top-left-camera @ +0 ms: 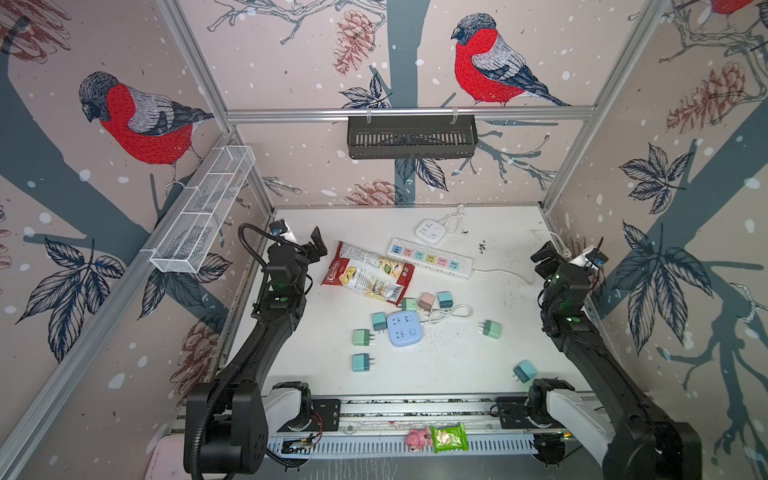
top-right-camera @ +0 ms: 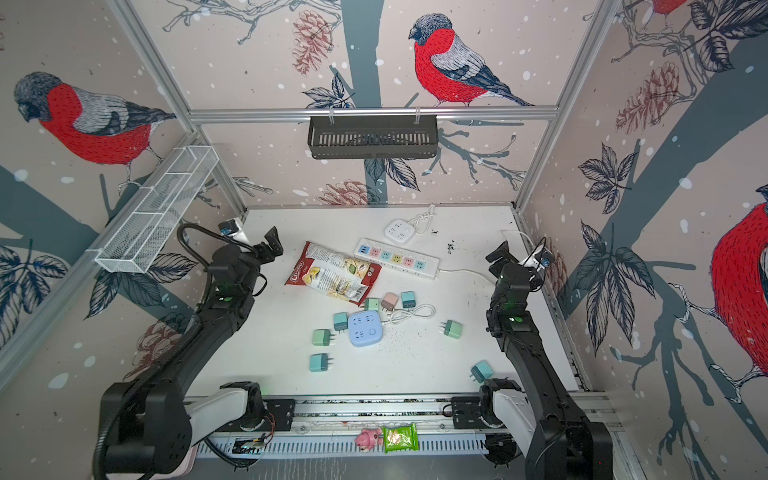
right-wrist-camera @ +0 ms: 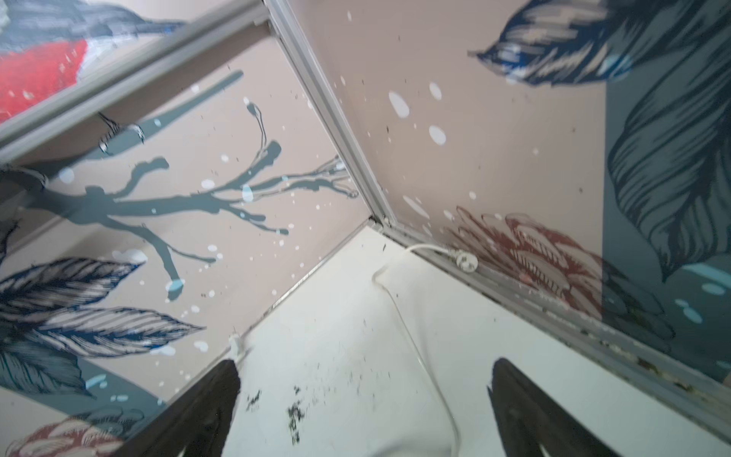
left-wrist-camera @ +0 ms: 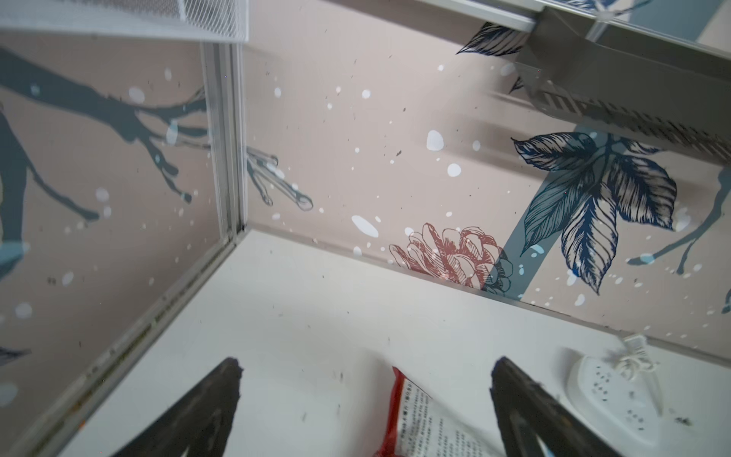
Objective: Insert the plug
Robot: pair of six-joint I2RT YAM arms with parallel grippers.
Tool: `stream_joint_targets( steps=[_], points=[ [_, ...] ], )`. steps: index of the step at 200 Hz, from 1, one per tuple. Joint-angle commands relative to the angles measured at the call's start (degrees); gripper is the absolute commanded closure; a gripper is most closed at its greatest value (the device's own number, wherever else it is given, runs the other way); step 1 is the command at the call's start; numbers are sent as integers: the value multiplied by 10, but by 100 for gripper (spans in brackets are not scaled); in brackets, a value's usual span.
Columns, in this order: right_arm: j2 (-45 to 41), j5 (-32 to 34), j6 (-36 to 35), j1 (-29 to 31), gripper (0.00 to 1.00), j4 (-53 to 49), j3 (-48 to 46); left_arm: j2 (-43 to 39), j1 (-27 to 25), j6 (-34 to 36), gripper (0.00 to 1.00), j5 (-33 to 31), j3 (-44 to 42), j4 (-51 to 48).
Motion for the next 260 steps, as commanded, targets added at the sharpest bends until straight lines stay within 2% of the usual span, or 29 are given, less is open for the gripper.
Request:
stream_joint_targets(
  steps=[1, 12, 31, 36, 46, 55, 73, 93, 97, 110, 119, 130, 141, 148, 165, 188, 220, 260],
  points=[
    [13, -82, 41, 2, 0, -59, 26, 4, 1, -185, 2, -68, 72, -253],
    [26, -75, 47, 6, 0, -76, 28, -9, -3, -159, 2, -71, 82, -257],
    [53, -104, 24, 8, 0, -43, 14, -63, -19, -92, 2, -29, -11, -118],
    [66, -110, 17, 8, 0, -35, 14, -72, -18, -99, 2, -27, -38, -71],
    [88, -115, 17, 10, 0, -45, 25, -75, -10, -111, 2, -2, -60, -42],
    [114, -128, 19, 12, 6, -51, 38, -60, -6, -108, 2, 25, -52, -40],
    [171, -166, 14, 22, 10, -49, 66, 8, -4, -129, 2, 33, 7, -100],
    [243, -170, 9, 56, 15, -53, 102, 99, 2, -123, 2, 134, 94, -141],
    [254, -168, 8, 64, 15, -53, 109, 113, -1, -123, 2, 135, 109, -152],
    [292, -165, 4, 90, 18, -51, 135, 138, -22, -111, 2, 149, 111, -115],
    [319, -164, 3, 108, 20, -47, 152, 146, -45, -103, 2, 136, 104, -89],
    [363, -168, -3, 132, 23, -55, 187, 156, -87, -97, 2, 73, 112, -92],
    [406, -167, -11, 152, 27, -83, 233, 178, -121, -74, 2, 46, 130, -90],
    [430, -164, -15, 163, 29, -101, 259, 202, -134, -64, 3, 51, 137, -89],
    [476, -156, -22, 181, 35, -135, 310, 280, -145, -72, 11, 91, 230, -134],
    [490, -140, -19, 186, 36, -136, 315, 399, -157, -78, 19, 99, 366, -234],
    [472, -123, -17, 185, 35, -130, 288, 538, -178, -71, 23, 126, 518, -332],
    [455, -120, -12, 185, 33, -113, 250, 619, -213, -63, 23, 118, 596, -368]
  ],
)
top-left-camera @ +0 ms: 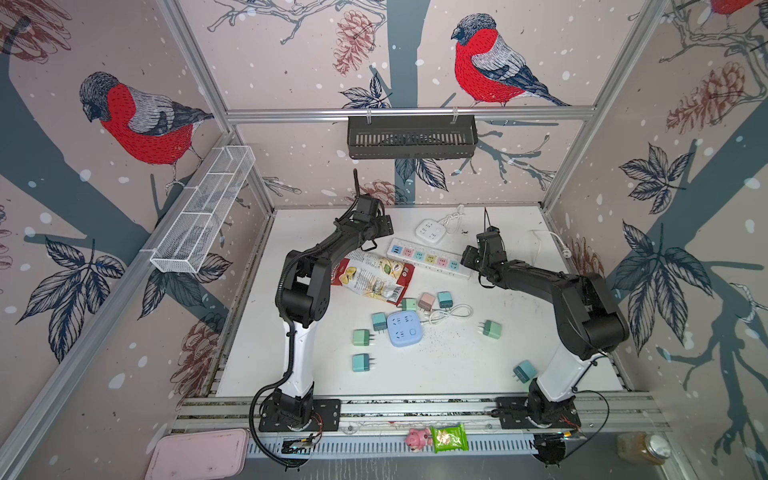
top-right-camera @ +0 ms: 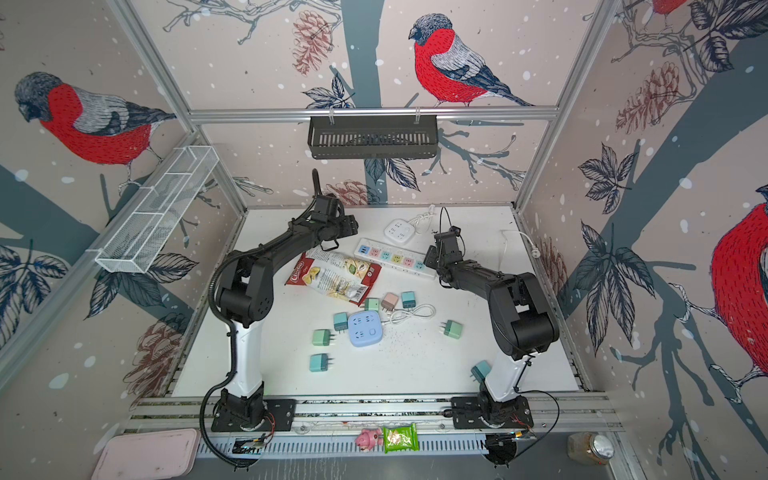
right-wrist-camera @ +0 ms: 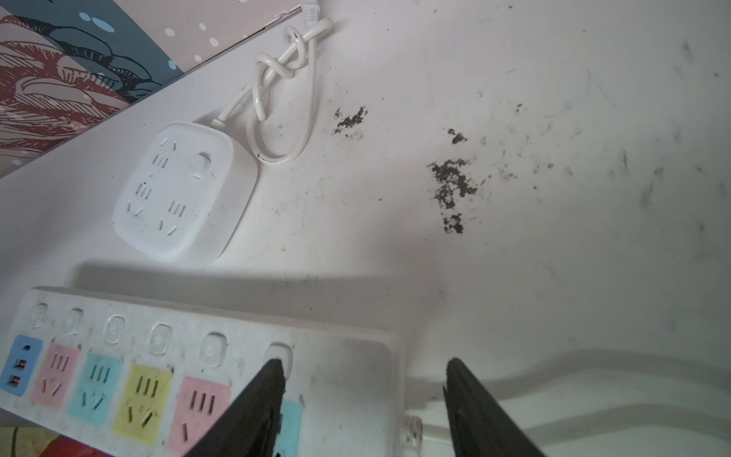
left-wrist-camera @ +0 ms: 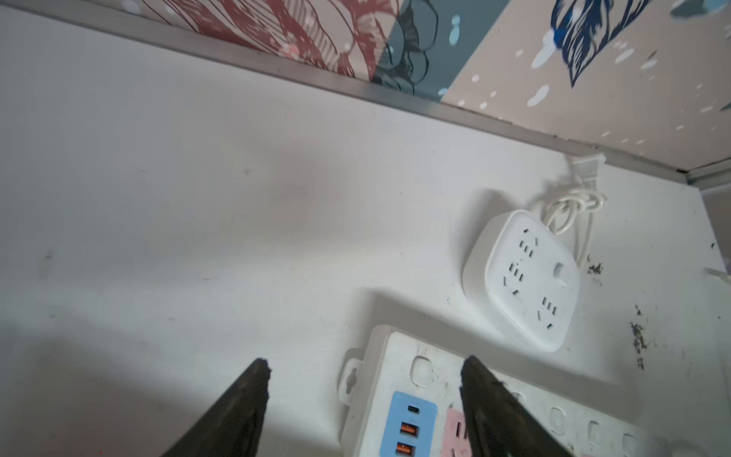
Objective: Insert the plug
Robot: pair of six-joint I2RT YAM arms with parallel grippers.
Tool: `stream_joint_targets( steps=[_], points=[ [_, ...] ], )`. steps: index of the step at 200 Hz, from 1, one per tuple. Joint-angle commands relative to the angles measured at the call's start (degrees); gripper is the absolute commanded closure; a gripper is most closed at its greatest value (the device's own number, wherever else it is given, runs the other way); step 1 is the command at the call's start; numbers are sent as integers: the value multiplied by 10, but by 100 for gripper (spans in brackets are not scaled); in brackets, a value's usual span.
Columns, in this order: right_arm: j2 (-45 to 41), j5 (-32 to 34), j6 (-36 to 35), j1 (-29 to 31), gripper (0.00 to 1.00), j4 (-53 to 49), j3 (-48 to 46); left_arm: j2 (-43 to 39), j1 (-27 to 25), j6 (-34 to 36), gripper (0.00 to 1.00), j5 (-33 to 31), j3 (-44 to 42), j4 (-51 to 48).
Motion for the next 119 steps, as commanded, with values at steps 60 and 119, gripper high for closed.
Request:
stream_joint_targets(
  steps=[60, 119],
  points=[
    [-7, 21, 4, -3, 27, 21, -29, 93, -33, 16, 23, 17, 90, -73],
    [-10, 19, 14, -8, 26, 30, -41, 110, -59, 42, 23, 43, 98, -68]
  ],
)
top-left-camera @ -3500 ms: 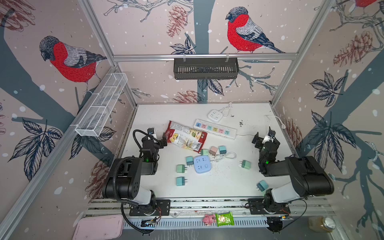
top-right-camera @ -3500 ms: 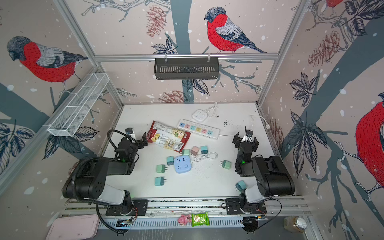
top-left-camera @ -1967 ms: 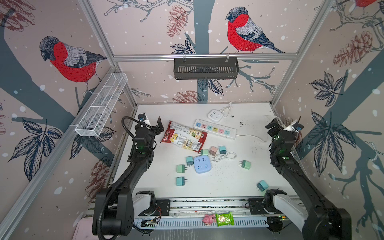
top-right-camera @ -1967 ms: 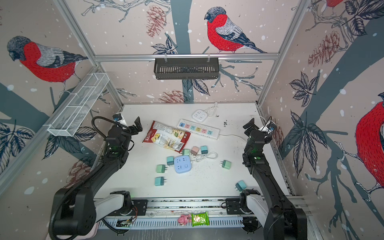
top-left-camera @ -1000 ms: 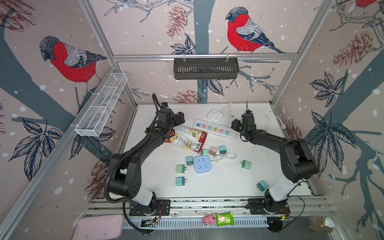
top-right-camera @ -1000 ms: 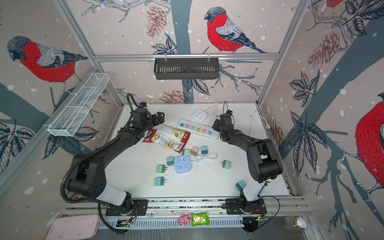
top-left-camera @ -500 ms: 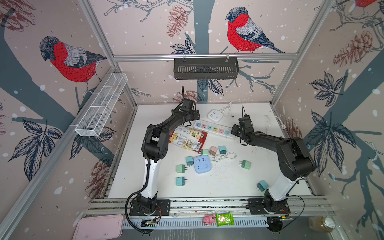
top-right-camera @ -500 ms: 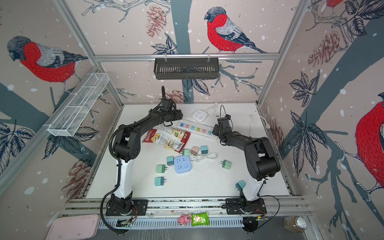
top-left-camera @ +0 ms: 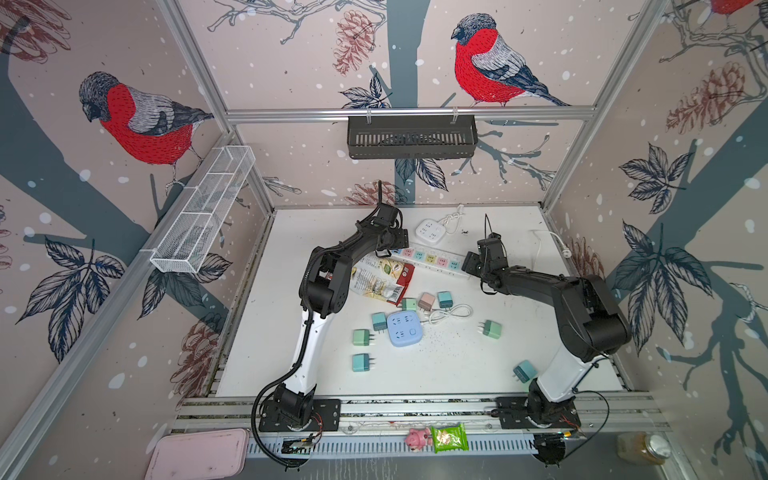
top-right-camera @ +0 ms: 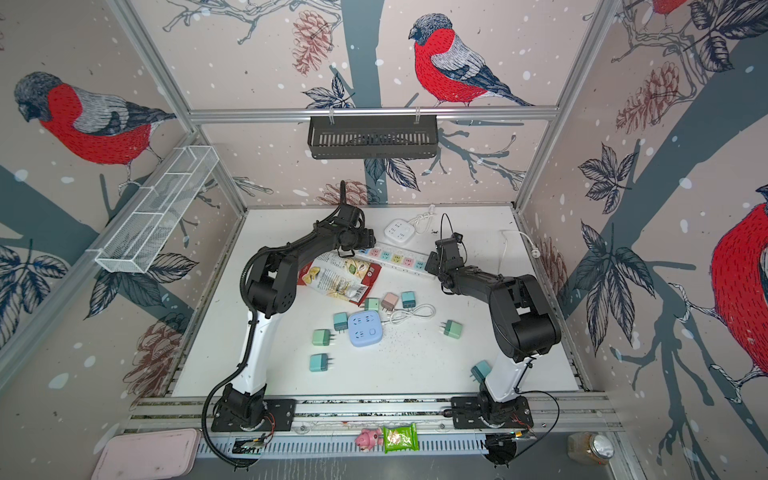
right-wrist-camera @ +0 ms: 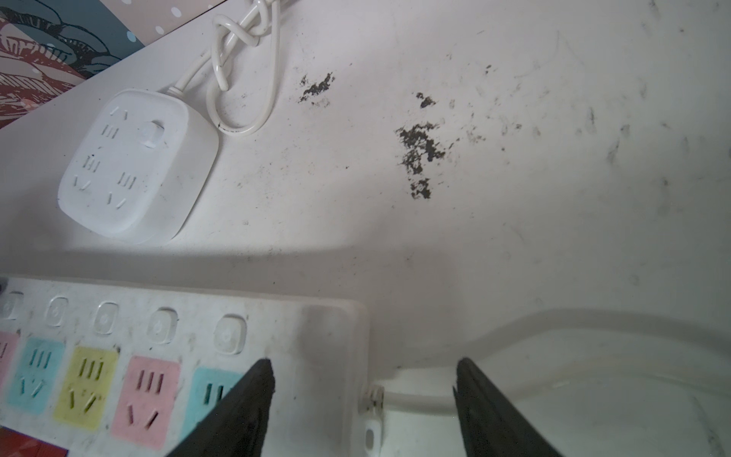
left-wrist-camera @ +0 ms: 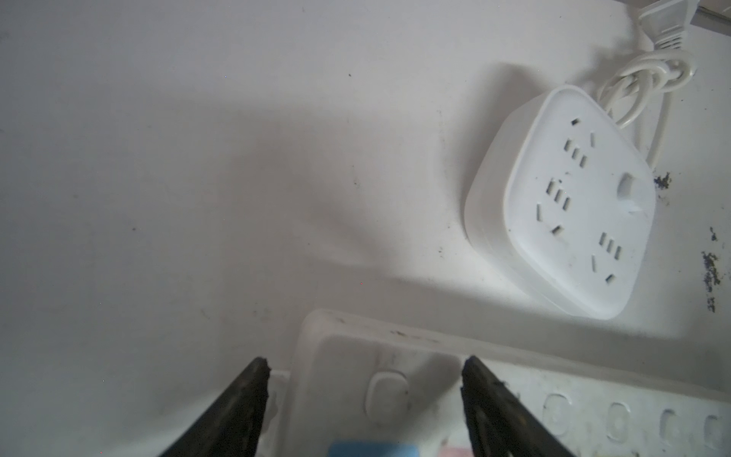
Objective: Insert the plug
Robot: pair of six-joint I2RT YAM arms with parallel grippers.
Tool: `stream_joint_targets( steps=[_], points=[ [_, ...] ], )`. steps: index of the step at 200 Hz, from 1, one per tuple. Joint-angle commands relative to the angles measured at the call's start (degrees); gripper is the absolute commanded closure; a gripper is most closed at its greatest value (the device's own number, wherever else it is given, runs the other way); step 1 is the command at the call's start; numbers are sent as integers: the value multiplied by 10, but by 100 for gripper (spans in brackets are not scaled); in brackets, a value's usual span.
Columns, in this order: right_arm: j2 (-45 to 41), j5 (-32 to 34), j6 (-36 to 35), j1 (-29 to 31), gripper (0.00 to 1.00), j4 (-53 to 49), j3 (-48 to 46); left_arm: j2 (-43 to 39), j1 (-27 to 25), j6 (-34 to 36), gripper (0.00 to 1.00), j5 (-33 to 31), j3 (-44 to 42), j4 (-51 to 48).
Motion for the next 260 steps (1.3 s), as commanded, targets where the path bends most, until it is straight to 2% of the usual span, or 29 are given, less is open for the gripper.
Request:
stream_joint_targets(
  steps=[1, 64, 133, 166, 215, 260],
  points=[
    [-6, 6, 12, -4, 26, 18, -10, 1, -22, 25, 23, 14, 7, -8],
    [-46, -5, 37, -42, 25, 53, -77, -21, -99, 48, 24, -5, -18, 15],
    [-66, -13, 43, -47, 23, 67, -117, -109, -148, 23, 24, -16, -185, 112],
    [-71, -7, 48, -19, 23, 69, -124, -160, -161, 8, 23, -43, -264, 150],
    [-93, 21, 63, 18, 22, 69, -142, -215, -166, -12, 23, -48, -358, 208],
    [-141, 68, 68, 39, 19, 31, -149, -244, -166, -11, 19, -78, -377, 205]
  ],
)
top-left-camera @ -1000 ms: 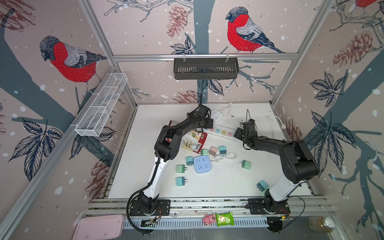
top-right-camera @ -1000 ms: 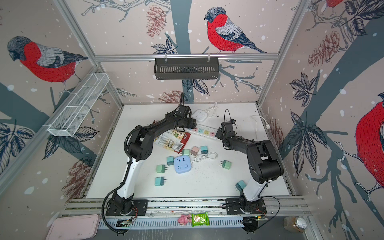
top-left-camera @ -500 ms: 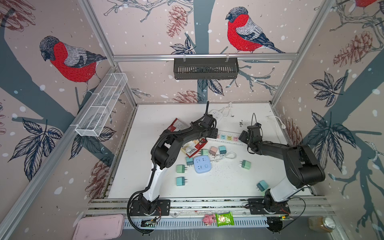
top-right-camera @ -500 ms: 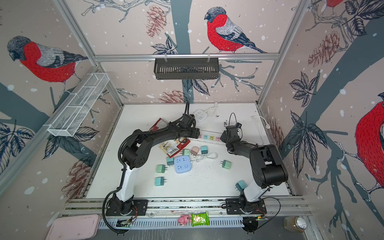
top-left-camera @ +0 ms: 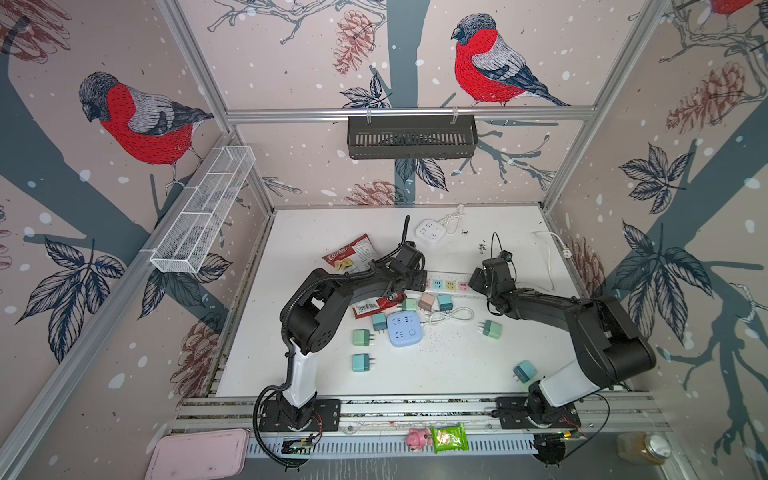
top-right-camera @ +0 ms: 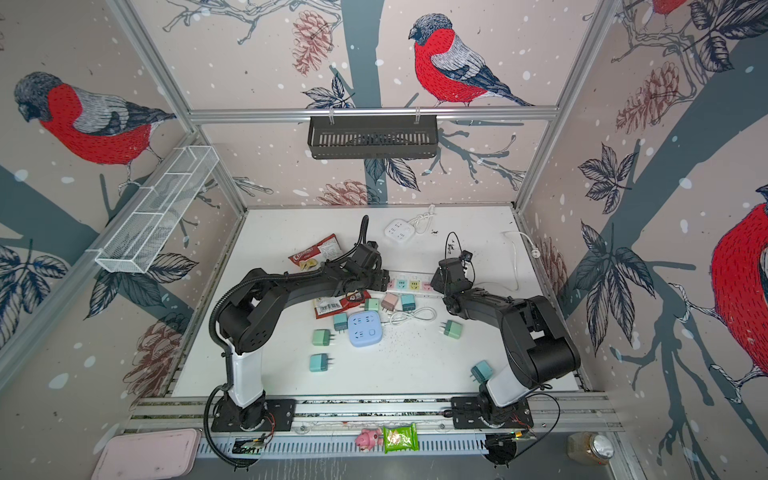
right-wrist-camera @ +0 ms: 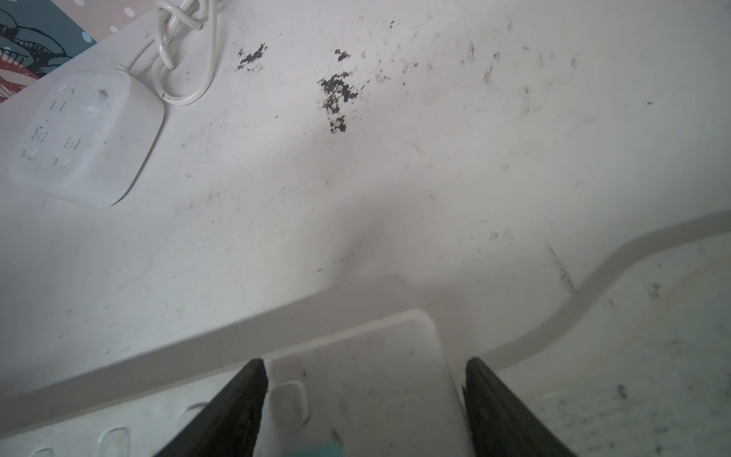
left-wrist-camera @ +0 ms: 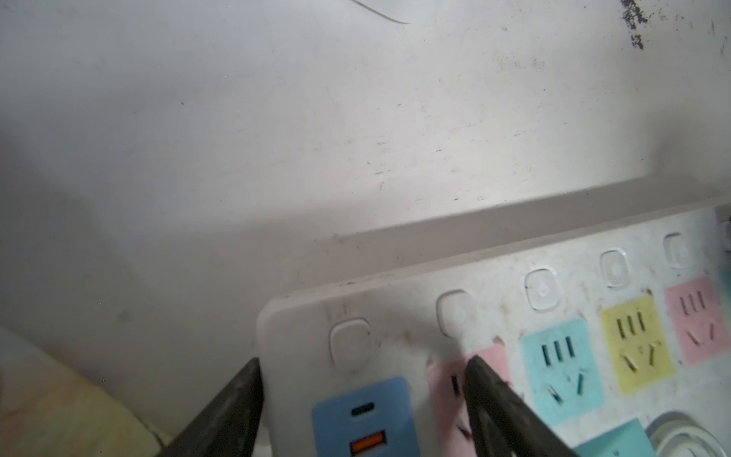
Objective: Insert the plug
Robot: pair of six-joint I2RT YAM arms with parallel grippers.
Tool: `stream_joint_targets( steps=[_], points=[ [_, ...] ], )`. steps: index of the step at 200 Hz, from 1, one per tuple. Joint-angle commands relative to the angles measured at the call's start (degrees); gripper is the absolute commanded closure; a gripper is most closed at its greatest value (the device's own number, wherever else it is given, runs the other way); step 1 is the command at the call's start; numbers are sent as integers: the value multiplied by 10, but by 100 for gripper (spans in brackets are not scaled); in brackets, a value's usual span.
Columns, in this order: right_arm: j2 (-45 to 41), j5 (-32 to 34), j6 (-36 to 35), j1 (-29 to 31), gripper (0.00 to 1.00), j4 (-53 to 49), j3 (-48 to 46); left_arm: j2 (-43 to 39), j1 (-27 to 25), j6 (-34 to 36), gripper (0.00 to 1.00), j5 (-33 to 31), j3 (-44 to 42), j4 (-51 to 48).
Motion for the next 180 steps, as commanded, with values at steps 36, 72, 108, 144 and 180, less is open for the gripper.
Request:
stream_joint_targets(
  steps=[36, 72, 108, 144, 180],
  points=[
    [-123, 57, 34, 12, 18, -71, -7, -75, -8, 5, 12, -12, -19, 40],
    [-245, 94, 91, 33, 17, -138, -45, -207, -9, 12, 10, -30, -113, 73],
    [-368, 94, 171, 51, 18, -240, -89, -421, -9, 2, 10, -99, -274, 93],
    [-448, 111, 267, 72, 9, -376, -87, -588, -5, -15, 3, -319, -412, 29],
    [-407, 112, 513, 52, 0, -621, -19, -634, 0, -118, 3, -438, -436, -99]
  ],
)
